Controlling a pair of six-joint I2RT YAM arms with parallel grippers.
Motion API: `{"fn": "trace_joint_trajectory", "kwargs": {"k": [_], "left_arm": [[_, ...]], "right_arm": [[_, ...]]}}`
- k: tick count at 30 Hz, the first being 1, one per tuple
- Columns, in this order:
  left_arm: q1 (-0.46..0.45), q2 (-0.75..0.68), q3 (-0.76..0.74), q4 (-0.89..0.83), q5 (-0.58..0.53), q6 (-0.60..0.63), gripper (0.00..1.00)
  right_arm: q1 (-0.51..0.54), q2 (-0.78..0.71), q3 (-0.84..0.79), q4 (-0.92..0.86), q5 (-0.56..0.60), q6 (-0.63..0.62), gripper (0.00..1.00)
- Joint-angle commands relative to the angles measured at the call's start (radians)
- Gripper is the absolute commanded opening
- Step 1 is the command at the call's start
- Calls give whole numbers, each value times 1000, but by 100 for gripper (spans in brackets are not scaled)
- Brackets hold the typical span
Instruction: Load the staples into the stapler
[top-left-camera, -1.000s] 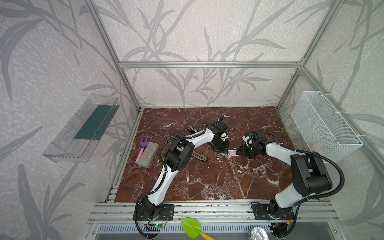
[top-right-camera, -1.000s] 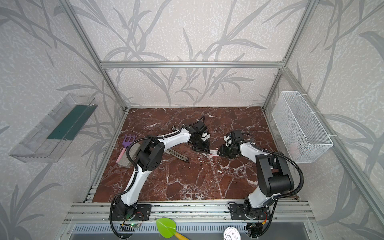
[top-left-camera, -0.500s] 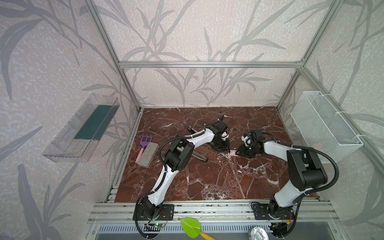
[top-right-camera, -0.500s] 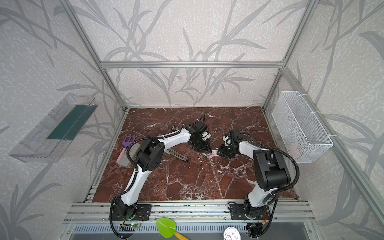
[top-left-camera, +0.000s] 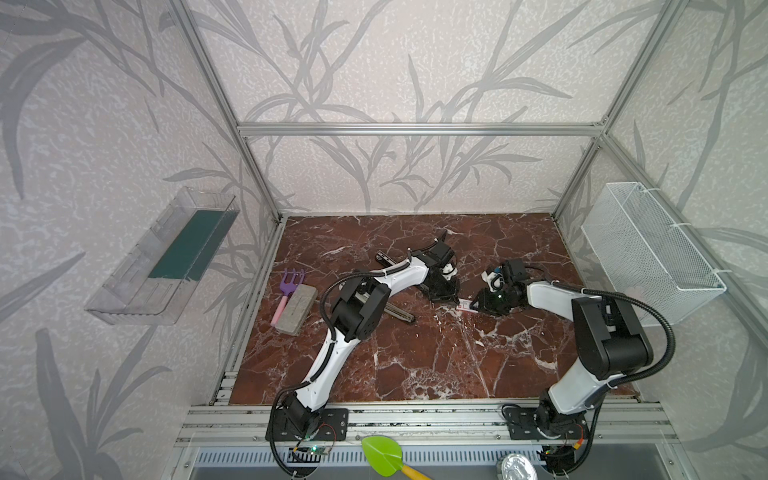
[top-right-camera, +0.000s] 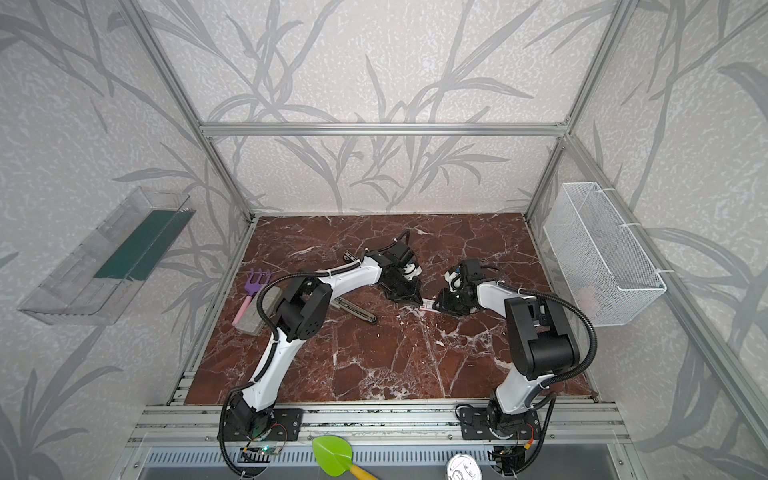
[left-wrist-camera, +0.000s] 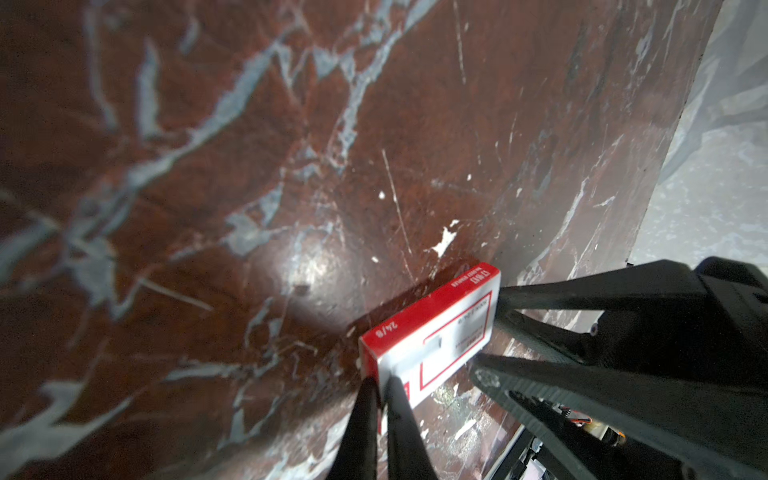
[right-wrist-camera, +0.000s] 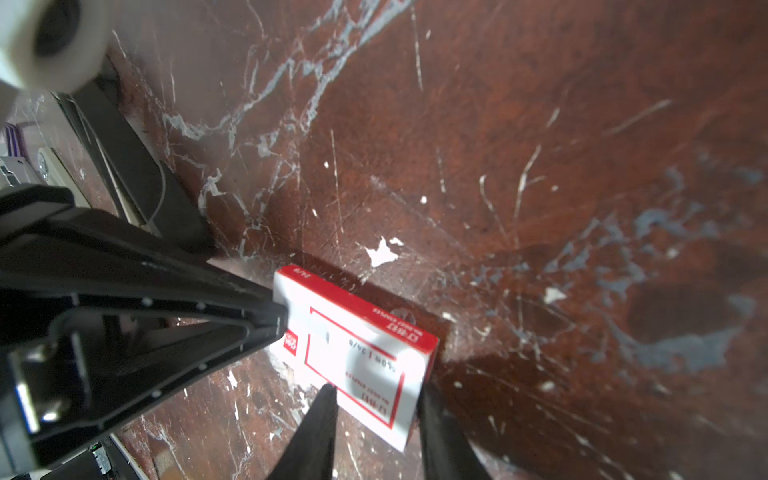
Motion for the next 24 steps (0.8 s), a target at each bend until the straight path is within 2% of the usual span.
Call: {"fn": "trace_joint_trajectory", "kwargs": {"k": [1,8,13,17,24], "left_arm": [[-15,-43,-27,67,37,-5,7],[-11,-81,-72,113,59,-8,4],[-7,-84,-85,147,86,-18,8],[-7,-90,-98,163,90,-24,0],[0,-110,-117,166,94,-22,0]], "right_arm": [[20,11,-4,17,-58,7,36],[22,7,-24,58,-86,20,38],[22,11,-33,89,-109,34,38],[23,11,-36,94,-110,36,36],[22,11,-36,89,-99,29,36]]}}
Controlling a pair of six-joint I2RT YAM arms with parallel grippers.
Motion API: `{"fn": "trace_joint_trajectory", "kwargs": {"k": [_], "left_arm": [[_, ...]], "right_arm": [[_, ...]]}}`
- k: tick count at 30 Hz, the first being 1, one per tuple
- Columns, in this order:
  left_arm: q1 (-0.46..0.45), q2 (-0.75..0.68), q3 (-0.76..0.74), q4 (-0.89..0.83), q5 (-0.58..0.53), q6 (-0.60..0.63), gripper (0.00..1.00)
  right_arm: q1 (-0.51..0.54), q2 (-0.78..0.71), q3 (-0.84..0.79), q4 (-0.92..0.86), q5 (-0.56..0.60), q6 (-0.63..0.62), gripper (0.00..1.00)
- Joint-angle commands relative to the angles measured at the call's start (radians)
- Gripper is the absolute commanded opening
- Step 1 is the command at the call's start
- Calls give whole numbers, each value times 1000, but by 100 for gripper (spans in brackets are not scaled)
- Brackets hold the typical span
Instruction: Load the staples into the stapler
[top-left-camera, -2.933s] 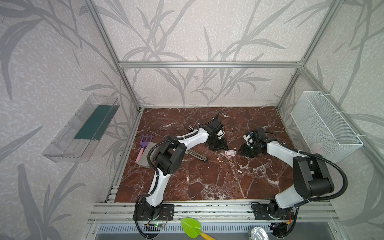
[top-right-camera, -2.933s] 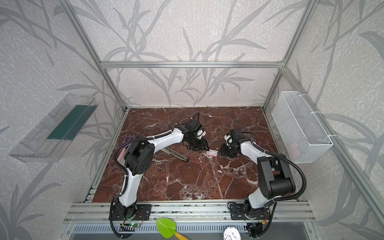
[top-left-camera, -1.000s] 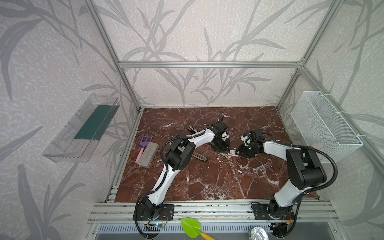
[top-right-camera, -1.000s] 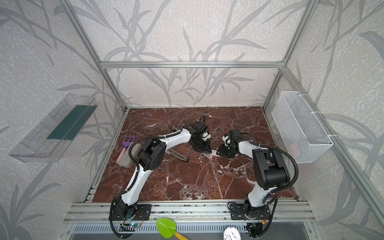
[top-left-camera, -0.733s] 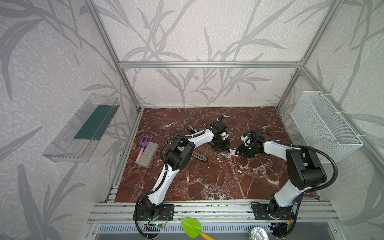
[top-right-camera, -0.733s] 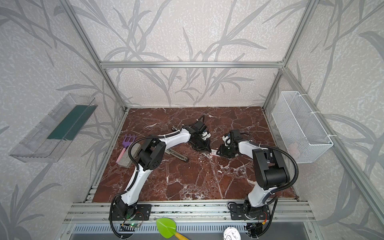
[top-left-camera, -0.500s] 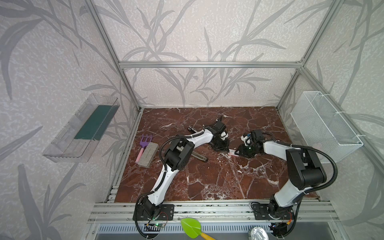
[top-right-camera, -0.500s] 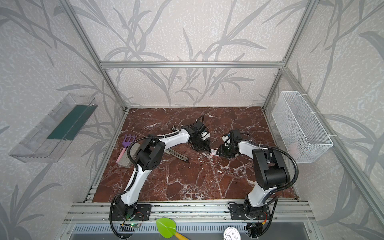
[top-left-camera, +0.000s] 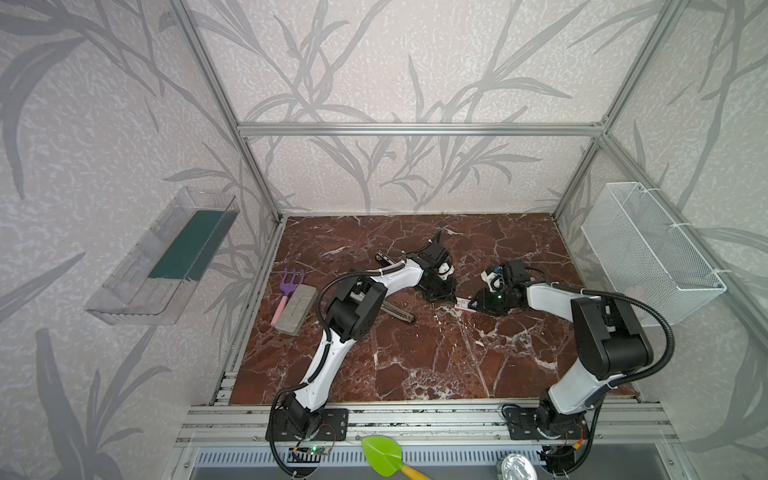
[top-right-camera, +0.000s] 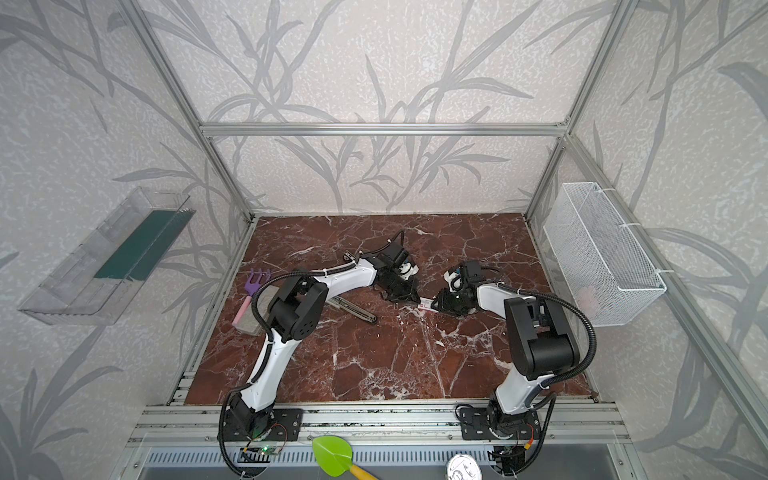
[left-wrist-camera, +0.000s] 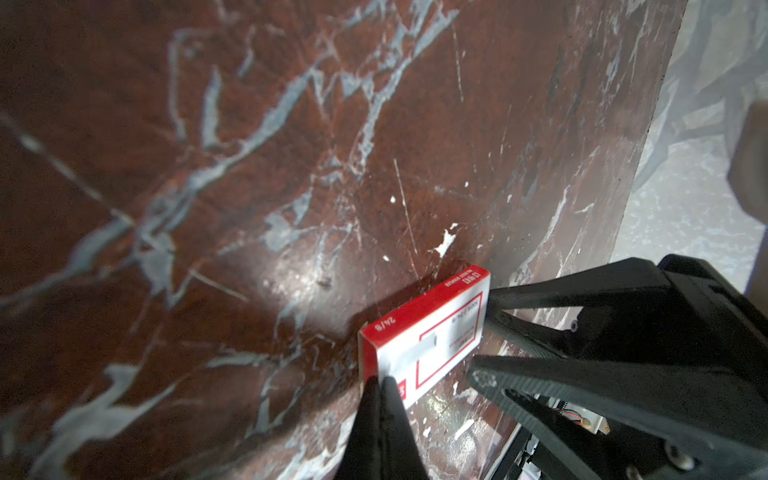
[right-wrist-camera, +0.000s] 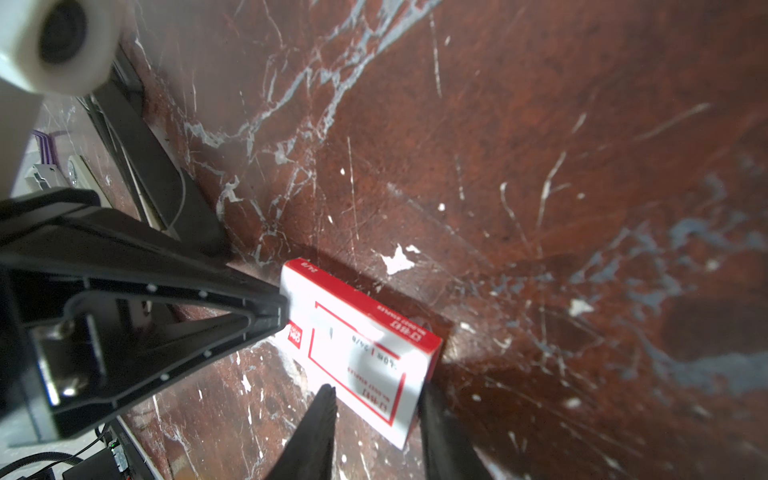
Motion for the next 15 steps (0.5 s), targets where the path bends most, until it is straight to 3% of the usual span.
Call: {"fn": "trace_joint_trajectory", "kwargs": {"k": [1,15], "left_arm": [[-18,-70,-23,59,68,3,0],[1,-167,-112,103,57,7,0]], "right_arm": [[21,11,-12,28,-59,-2,36],[34,-165,-57,27,99,-118,50]]}}
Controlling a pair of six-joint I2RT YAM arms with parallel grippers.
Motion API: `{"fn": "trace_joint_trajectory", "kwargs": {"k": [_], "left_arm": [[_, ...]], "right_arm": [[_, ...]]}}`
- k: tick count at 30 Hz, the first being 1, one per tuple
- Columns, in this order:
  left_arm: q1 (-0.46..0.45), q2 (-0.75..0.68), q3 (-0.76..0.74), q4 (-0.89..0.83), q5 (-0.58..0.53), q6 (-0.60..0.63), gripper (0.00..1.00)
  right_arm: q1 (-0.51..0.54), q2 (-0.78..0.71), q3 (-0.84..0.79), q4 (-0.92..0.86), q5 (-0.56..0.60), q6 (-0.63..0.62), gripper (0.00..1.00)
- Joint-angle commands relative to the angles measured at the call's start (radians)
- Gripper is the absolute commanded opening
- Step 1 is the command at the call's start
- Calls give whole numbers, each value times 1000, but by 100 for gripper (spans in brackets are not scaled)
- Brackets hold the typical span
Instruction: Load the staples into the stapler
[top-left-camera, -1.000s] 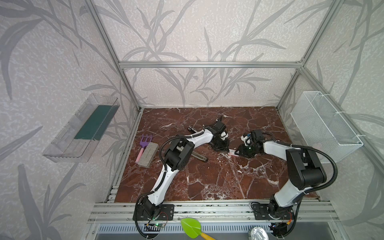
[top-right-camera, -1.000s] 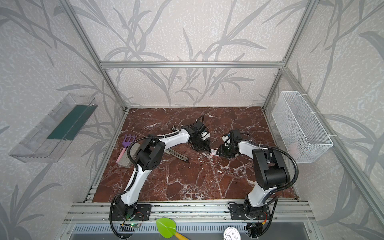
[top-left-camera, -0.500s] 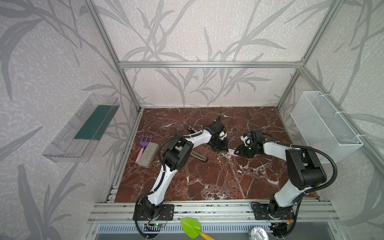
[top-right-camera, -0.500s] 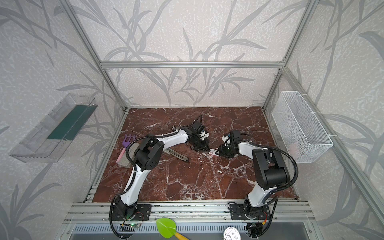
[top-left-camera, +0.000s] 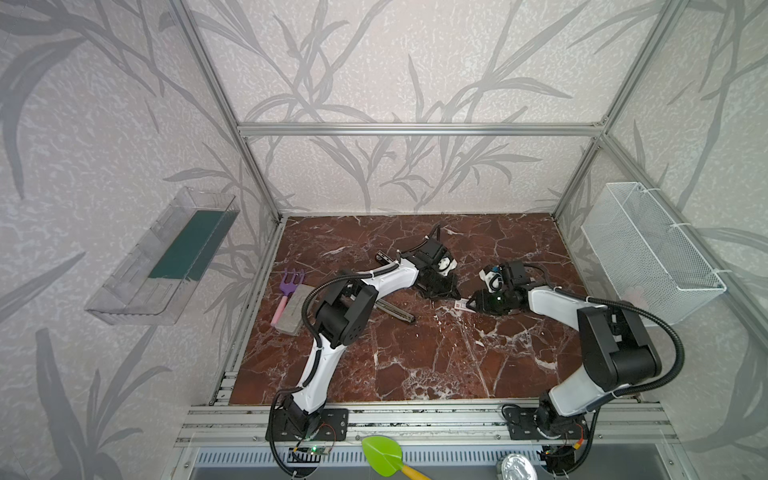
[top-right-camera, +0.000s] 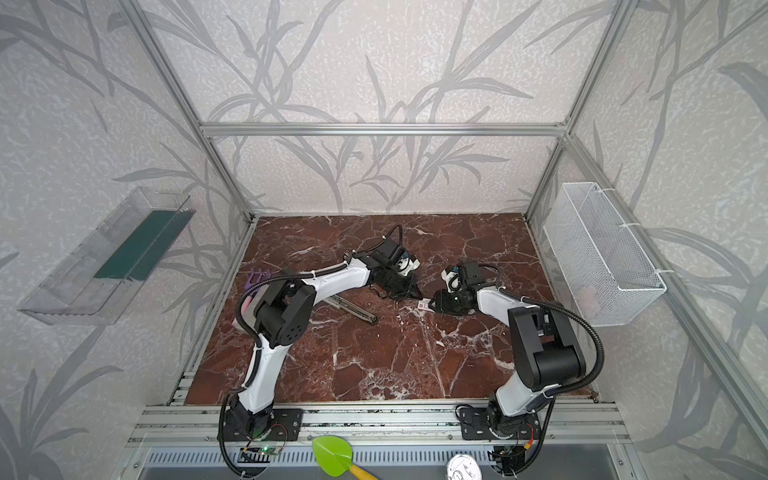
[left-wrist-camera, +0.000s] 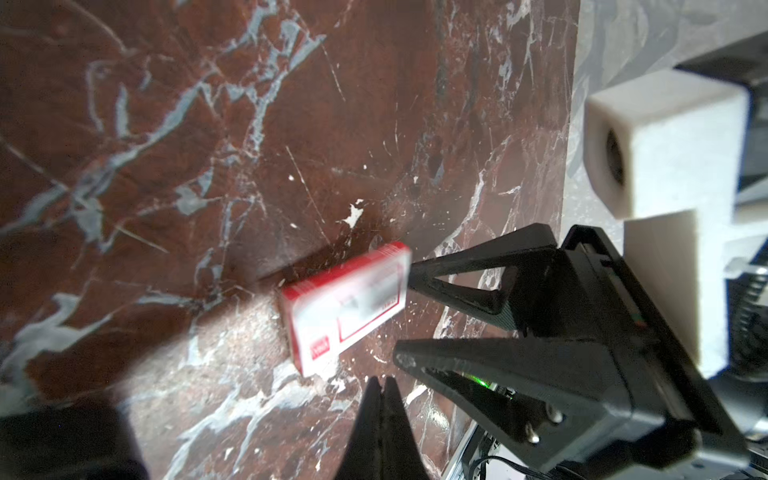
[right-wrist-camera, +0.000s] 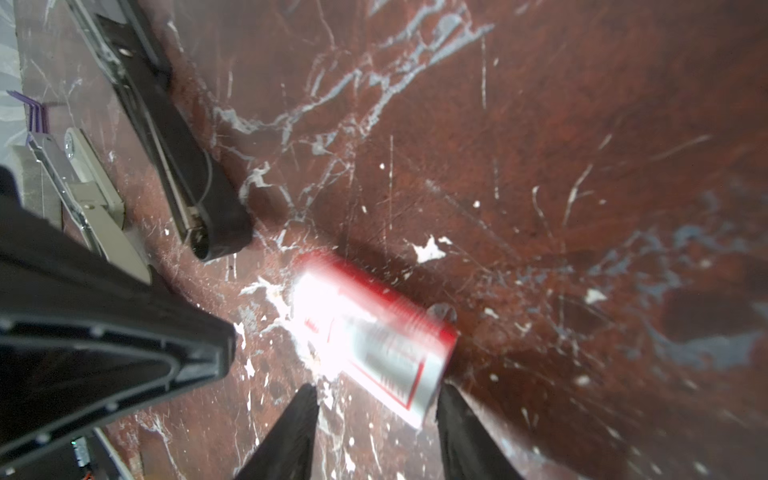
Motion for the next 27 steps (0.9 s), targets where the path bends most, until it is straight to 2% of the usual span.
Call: {"fn": "trace_joint_trajectory", "kwargs": {"k": [1,6,10,13,15,21,27], "left_arm": [[2,-41,-13,10,17,9,0],[9,-32,-9,-6,16,-2,0],[32,-76,-67,-4,-1,-25,1],[45,-150,-140,1,-35,-20,13],[54,-208,-191,0,-54,-20,20],[105,-334,-372,38,-74,-51,22],[118,-403,-429,28,-87,-43,29]], "right_arm": [[12,-76,-26,35,45,-56,51],[28,-102,-37,42,71,-92,54],[89,-87,10,-9,126,-151,57],[143,-73,64,-55,208,-202,61],[146,-57,92,-74,210,-210,61],[155,21,185,-163,236,-271,63],[179,112,317,-310,264,-398,66]]}}
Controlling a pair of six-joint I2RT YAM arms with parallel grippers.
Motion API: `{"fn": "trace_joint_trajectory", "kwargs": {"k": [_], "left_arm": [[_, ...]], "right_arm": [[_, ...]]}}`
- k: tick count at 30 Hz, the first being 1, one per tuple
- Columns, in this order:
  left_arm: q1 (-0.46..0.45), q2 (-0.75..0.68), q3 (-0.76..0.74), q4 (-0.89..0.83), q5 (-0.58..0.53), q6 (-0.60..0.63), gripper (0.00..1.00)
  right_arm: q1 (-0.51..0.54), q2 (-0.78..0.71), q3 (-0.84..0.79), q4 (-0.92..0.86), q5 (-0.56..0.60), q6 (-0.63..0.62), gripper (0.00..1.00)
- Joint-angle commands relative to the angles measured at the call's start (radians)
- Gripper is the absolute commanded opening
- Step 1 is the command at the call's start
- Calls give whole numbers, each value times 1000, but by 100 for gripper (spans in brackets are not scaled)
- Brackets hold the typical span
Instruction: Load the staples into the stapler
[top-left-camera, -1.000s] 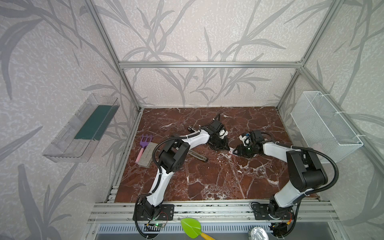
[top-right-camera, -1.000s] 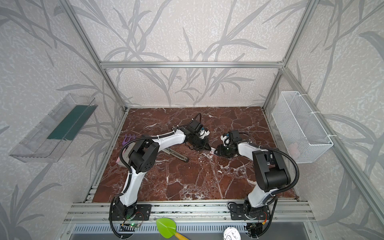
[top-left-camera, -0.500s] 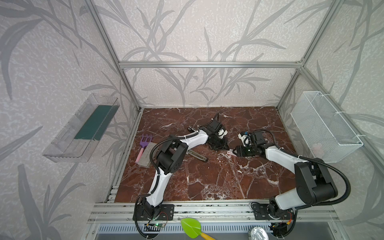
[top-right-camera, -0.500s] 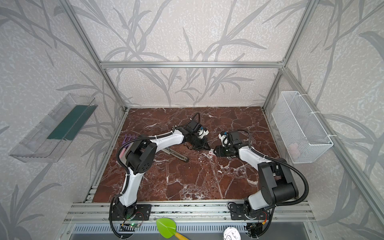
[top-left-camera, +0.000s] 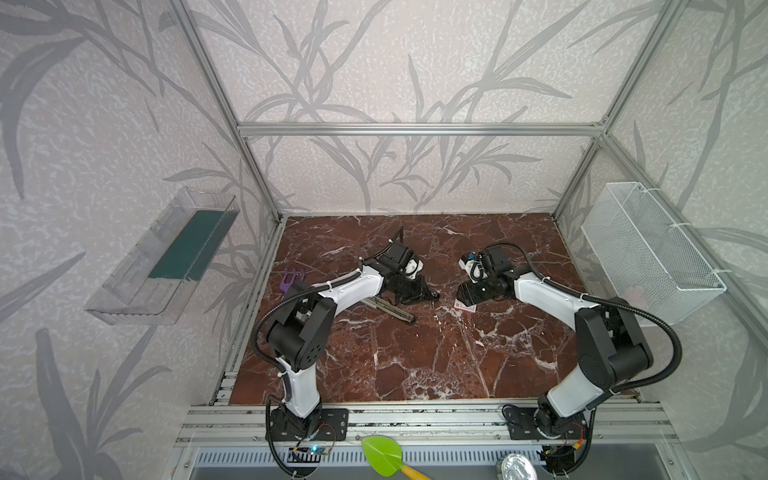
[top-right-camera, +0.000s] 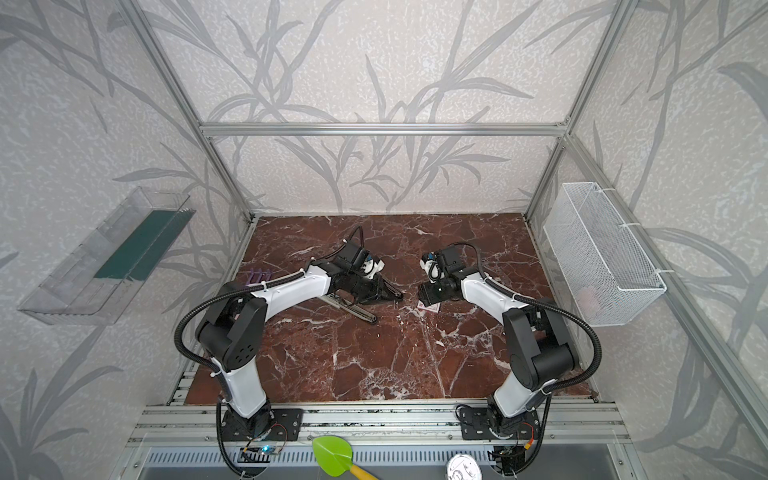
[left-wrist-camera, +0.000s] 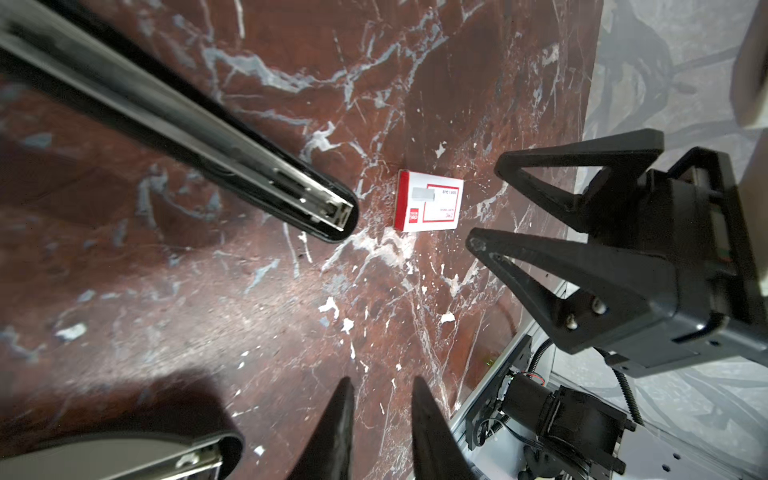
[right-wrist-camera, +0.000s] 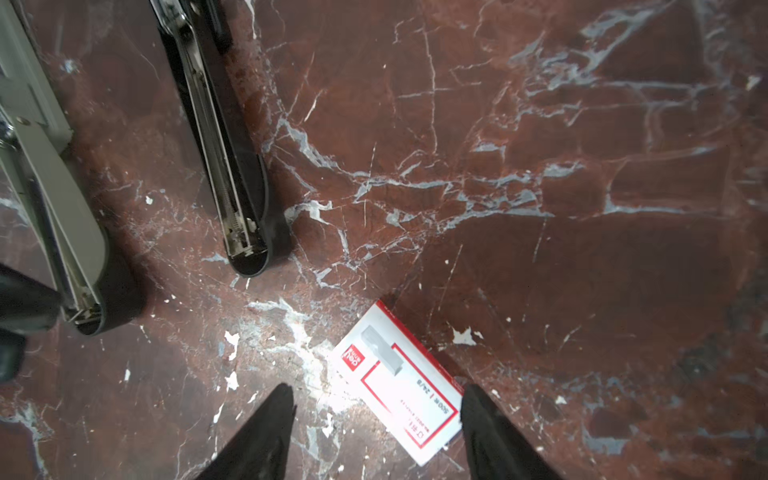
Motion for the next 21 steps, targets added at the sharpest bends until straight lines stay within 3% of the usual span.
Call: {"fn": "trace_joint_trajectory", "kwargs": {"k": [1,9,21], "left_arm": [[-2,-42,-20,5,-16,4,31],[28,-76,-65,12,-6,3,32],[54,-111,-125,49,1,-18,33]], "right_arm": [[10,57,82,-151,20,-123,66],[36,178,203,-300,52,-309,66],[90,265,268,-328,152,-373,66]]}}
